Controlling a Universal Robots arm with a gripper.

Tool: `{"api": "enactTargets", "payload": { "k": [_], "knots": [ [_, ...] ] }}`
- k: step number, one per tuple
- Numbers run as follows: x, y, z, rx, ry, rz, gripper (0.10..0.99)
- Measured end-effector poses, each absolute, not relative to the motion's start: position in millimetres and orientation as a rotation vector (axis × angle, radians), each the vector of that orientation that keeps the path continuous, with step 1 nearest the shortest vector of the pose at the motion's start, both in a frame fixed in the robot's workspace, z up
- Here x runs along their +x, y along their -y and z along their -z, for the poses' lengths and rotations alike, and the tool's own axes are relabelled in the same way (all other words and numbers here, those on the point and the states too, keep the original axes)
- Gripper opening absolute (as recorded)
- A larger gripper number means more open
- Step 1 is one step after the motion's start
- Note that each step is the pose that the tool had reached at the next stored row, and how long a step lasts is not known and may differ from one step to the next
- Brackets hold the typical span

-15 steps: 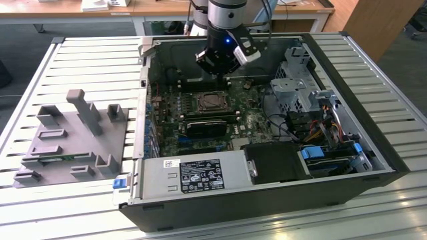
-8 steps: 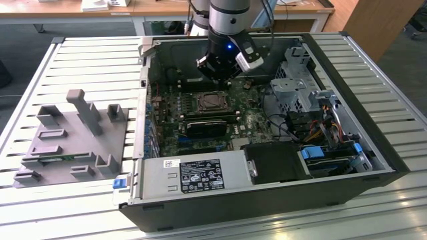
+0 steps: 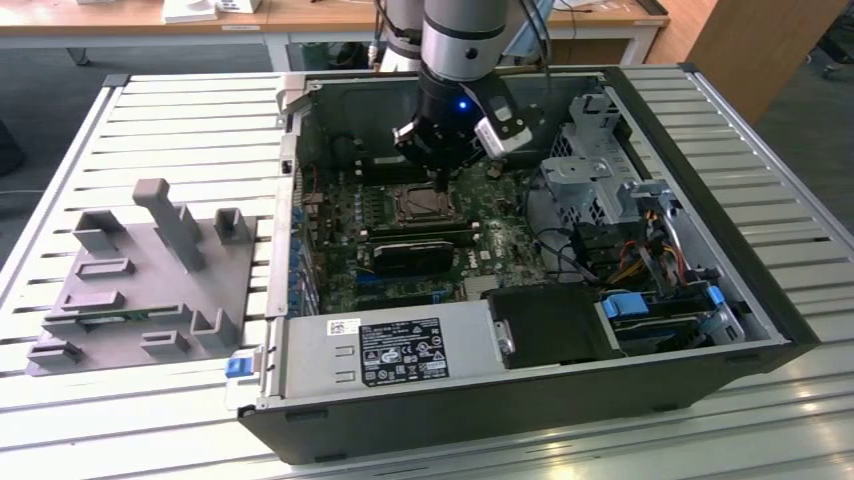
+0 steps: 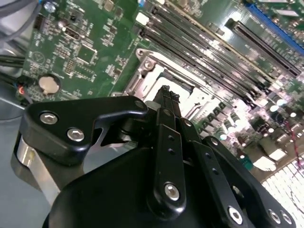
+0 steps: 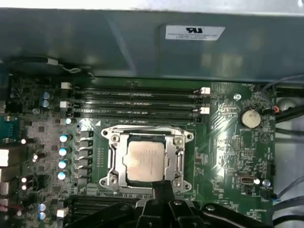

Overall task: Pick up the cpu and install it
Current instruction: 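Install the second cpu locking lever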

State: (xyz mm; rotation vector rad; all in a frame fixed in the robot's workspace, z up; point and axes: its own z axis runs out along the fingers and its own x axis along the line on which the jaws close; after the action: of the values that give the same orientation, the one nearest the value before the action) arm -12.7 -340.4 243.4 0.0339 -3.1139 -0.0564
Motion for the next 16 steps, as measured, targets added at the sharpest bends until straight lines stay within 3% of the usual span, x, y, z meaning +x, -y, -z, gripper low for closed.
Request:
{"api": "enactTargets", "payload": {
  "k": [16],
  "knots": [
    [-16.7, 362.1, -234.9, 0.034, 3.107, 0.060, 0.106]
  ]
}}
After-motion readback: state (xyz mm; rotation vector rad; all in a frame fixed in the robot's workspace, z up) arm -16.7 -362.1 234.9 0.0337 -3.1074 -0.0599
